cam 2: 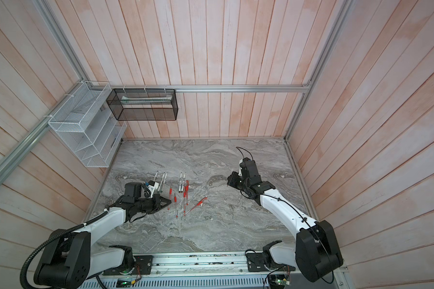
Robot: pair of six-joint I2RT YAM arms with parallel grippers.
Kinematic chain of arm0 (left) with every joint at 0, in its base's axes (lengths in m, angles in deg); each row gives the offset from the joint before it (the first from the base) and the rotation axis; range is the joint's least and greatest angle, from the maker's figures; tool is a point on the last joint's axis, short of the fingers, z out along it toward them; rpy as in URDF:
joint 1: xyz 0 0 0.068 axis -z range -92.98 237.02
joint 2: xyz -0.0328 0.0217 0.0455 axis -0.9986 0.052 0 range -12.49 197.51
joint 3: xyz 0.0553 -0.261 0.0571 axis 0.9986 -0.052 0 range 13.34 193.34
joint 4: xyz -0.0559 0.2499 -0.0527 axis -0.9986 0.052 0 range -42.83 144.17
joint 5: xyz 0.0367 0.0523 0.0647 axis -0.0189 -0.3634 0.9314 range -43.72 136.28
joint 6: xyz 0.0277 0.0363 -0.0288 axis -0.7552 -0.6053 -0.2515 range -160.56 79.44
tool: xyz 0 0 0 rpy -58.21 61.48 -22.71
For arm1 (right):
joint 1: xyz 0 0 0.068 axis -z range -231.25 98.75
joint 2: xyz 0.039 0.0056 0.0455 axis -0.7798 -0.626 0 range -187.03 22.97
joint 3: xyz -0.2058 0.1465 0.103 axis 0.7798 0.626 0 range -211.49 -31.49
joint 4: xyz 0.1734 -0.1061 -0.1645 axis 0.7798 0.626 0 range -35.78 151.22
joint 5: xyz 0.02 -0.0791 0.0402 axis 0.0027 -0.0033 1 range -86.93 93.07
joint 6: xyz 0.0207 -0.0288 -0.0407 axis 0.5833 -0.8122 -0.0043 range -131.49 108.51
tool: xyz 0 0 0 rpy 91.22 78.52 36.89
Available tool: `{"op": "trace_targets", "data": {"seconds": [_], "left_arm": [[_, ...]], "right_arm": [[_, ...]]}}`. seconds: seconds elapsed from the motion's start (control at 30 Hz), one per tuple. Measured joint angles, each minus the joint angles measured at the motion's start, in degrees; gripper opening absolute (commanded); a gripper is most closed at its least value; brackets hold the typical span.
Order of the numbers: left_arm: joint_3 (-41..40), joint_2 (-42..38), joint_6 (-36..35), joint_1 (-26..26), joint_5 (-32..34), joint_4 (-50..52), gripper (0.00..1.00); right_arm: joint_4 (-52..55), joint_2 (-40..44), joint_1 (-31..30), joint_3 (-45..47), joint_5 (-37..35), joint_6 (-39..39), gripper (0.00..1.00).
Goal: Remove pen caps from pens
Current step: Place the pen at the center of the table.
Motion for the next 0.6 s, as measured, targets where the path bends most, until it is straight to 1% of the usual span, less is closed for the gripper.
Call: {"op": "trace_targets", "data": {"seconds": [0.23,0.37,0.47,0.6], "left_arm": [[-0.1,4.9,1.2,0.4,1.3,-1.6,0.0],[-0.1,6.0,1.6,0.4,1.8,-1.9,0.0],[-0.1,6.0,1.9,0.4,2.5,-1.9,0.03],[-0.1,7.0,2.1,0.6,2.7,-2.1,0.04]], "right_arm": [[4.7,2.8,6.2,4.0,-0.3,-1.2,0.0],[6.2,3.4,8.3,5.1,-0.1,-2.6,0.0],[7.0,3.7,9.7,5.4,-0.1,-3.5,0.0],[7.6,4.2,12.2,6.6,-0.2,-4.5,0.0]]}}
